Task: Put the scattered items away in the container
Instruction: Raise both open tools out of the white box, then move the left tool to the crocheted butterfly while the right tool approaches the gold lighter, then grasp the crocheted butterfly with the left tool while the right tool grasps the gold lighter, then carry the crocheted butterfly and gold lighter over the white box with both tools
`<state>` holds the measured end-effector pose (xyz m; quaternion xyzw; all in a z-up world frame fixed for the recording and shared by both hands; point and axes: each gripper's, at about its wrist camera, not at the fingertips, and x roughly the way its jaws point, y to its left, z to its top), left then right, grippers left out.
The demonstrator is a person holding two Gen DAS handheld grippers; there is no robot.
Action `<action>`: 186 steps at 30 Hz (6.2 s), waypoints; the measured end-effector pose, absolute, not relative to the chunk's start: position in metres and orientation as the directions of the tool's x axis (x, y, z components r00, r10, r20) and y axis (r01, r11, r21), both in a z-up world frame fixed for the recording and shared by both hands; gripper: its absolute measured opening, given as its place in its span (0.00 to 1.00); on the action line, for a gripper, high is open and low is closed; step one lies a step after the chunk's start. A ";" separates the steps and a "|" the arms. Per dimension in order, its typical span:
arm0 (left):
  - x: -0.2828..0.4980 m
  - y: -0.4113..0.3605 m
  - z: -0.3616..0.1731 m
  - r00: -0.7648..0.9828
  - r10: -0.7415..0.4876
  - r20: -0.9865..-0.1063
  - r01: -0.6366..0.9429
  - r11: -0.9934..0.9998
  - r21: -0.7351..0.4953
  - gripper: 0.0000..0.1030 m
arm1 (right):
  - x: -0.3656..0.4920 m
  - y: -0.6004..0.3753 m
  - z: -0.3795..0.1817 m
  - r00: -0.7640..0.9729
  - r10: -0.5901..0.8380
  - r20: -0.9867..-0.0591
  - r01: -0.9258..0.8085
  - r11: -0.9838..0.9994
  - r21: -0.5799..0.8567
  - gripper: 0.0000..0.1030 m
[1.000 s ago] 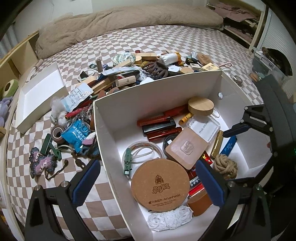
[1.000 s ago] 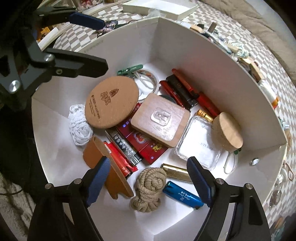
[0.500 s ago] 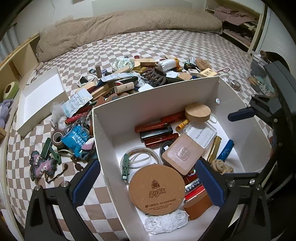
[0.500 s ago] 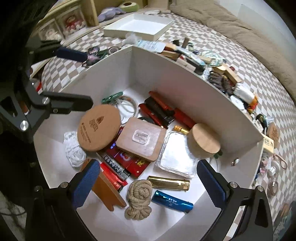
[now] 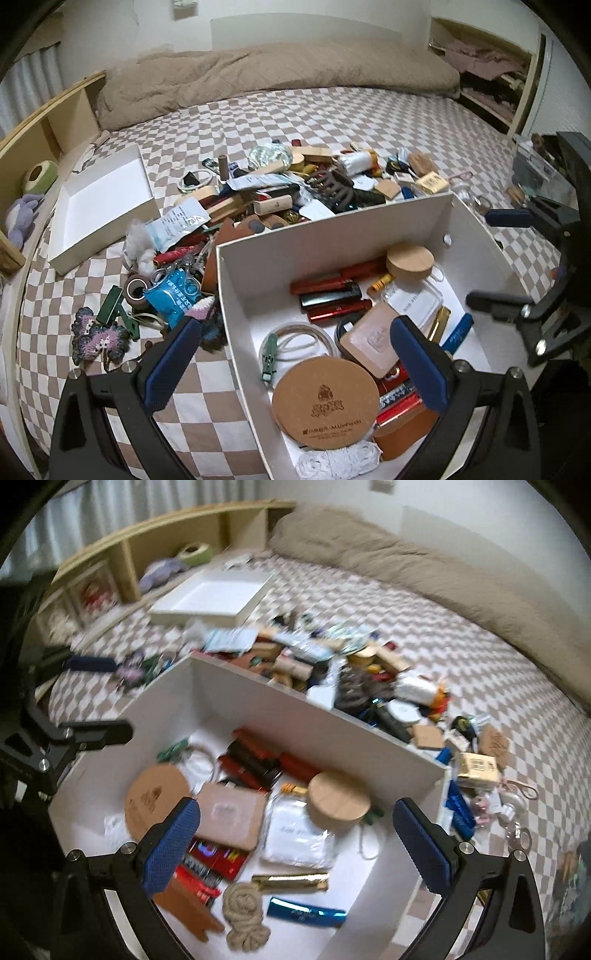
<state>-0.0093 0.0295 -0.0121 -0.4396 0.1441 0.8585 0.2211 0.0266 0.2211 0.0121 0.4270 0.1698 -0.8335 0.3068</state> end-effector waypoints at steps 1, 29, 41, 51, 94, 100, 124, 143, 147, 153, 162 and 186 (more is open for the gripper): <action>-0.010 0.028 -0.012 -0.522 0.251 -0.815 -0.501 -0.864 0.055 1.00 | 0.025 0.224 0.014 -0.466 -0.364 -0.806 0.642 -0.766 -0.026 1.00; -0.031 -0.002 0.005 -0.640 0.209 -0.739 -0.375 -0.925 0.063 1.00 | 0.010 0.298 0.038 -0.712 -0.267 -0.649 0.421 -0.902 -0.090 1.00; -0.039 -0.031 0.010 -0.680 0.182 -0.711 -0.308 -0.950 0.051 1.00 | -0.003 0.350 0.042 -0.779 -0.189 -0.598 0.283 -0.957 -0.067 1.00; -0.045 -0.065 -0.003 -0.714 0.078 -0.695 -0.248 -0.957 0.148 1.00 | -0.017 0.388 0.028 -0.780 -0.085 -0.620 0.182 -0.979 -0.095 1.00; -0.114 -0.196 -0.105 -0.585 -0.117 -0.803 -0.005 -0.989 0.148 1.00 | -0.060 0.456 -0.087 -0.498 -0.115 -0.859 0.037 -0.993 0.112 1.00; -0.128 -0.199 -0.117 -0.564 -0.098 -0.820 -0.021 -0.991 0.133 1.00 | -0.068 0.461 -0.100 -0.472 -0.163 -0.866 0.013 -0.984 0.178 1.00; -0.172 -0.176 -0.141 -0.473 -0.140 -0.870 -0.184 -0.950 0.253 1.00 | -0.088 0.458 -0.124 -0.275 -0.026 -0.961 -0.232 -0.968 0.092 0.82; -0.159 -0.208 -0.118 -0.481 -0.059 -0.874 -0.127 -0.983 0.136 0.21 | -0.081 0.450 -0.101 -0.318 -0.086 -0.944 -0.080 -0.990 0.118 0.79; -0.149 -0.208 -0.115 -0.479 -0.051 -0.876 -0.122 -0.985 0.124 0.17 | -0.082 0.446 -0.092 -0.333 -0.119 -0.935 -0.063 -0.987 0.148 0.79; -0.143 -0.214 -0.113 -0.467 -0.058 -0.882 -0.092 -0.989 0.114 0.16 | -0.080 0.438 -0.085 -0.347 -0.140 -0.927 -0.043 -0.985 0.165 0.79; -0.132 -0.212 -0.087 -0.506 0.002 -0.863 -0.087 -0.995 0.049 0.16 | -0.075 0.443 -0.060 -0.394 -0.226 -0.891 -0.041 -0.964 0.263 0.79; -0.074 -0.094 0.034 -0.620 0.352 -0.701 -0.383 -0.916 -0.121 0.15 | -0.052 0.426 0.010 -0.488 -0.412 -0.770 0.073 -0.898 0.435 0.79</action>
